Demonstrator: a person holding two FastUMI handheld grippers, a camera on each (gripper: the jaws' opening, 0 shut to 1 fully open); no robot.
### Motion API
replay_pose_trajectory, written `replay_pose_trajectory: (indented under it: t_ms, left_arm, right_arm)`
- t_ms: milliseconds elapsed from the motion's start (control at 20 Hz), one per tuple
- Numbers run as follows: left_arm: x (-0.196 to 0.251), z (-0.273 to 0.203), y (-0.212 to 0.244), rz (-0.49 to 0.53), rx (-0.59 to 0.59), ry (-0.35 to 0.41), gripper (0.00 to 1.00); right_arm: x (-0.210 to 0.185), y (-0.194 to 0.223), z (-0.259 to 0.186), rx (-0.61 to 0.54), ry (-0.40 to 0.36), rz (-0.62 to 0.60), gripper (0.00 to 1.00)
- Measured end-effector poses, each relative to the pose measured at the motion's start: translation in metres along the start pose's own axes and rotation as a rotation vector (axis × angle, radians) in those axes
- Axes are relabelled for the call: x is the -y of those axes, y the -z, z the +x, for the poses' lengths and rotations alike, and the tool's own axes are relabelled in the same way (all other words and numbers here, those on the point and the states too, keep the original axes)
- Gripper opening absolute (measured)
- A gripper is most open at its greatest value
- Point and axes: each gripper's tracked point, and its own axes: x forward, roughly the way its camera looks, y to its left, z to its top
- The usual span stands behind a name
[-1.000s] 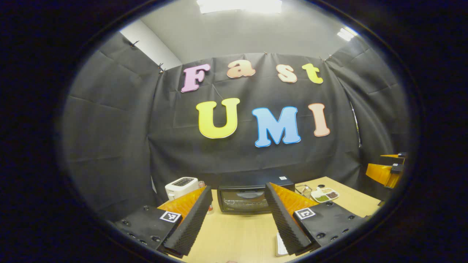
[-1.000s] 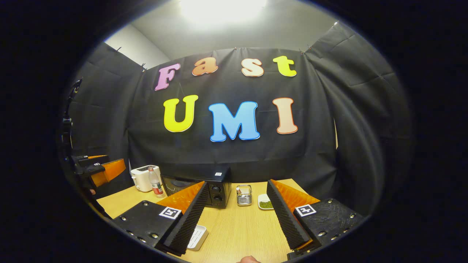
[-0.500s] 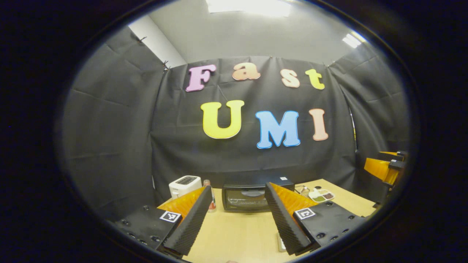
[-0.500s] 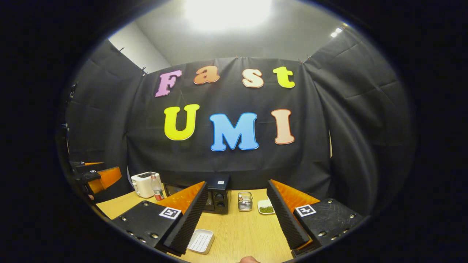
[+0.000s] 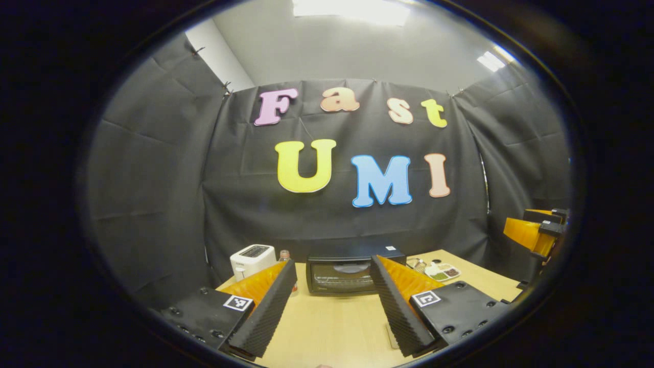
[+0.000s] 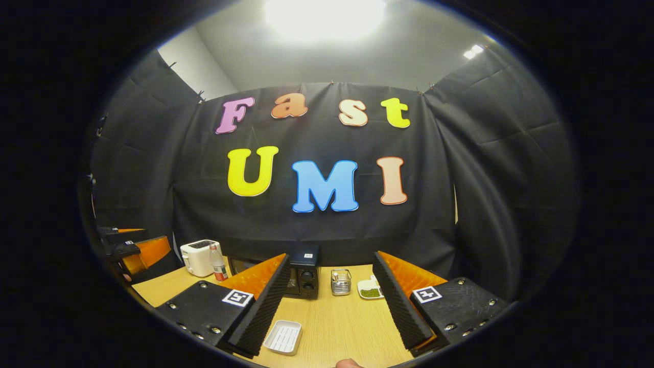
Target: Open the electric oven with the left hand, put the food in, and close the electric oven.
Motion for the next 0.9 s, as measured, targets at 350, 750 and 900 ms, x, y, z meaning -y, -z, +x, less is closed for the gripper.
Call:
replay_pose_trajectory:
  t_ms: [350, 750, 900]
  left_arm:
    - [-0.0004, -0.0019, -0.0038, -0.005, 0.011, 0.013, 1.00]
    - [-0.0046, -0.0058, -0.0047, -0.008, 0.014, 0.003, 1.00]
    - [-0.0043, -0.0078, -0.0062, -0.005, 0.017, -0.003, 1.00]
  right_arm:
    - [-0.0067, 0.0017, -0.0023, -0.003, 0.001, 0.010, 0.98]
    - [-0.0094, -0.0002, -0.0035, 0.008, 0.007, 0.009, 0.98]
    - [-0.0087, -0.0003, -0.0030, 0.006, 0.002, 0.008, 0.98]
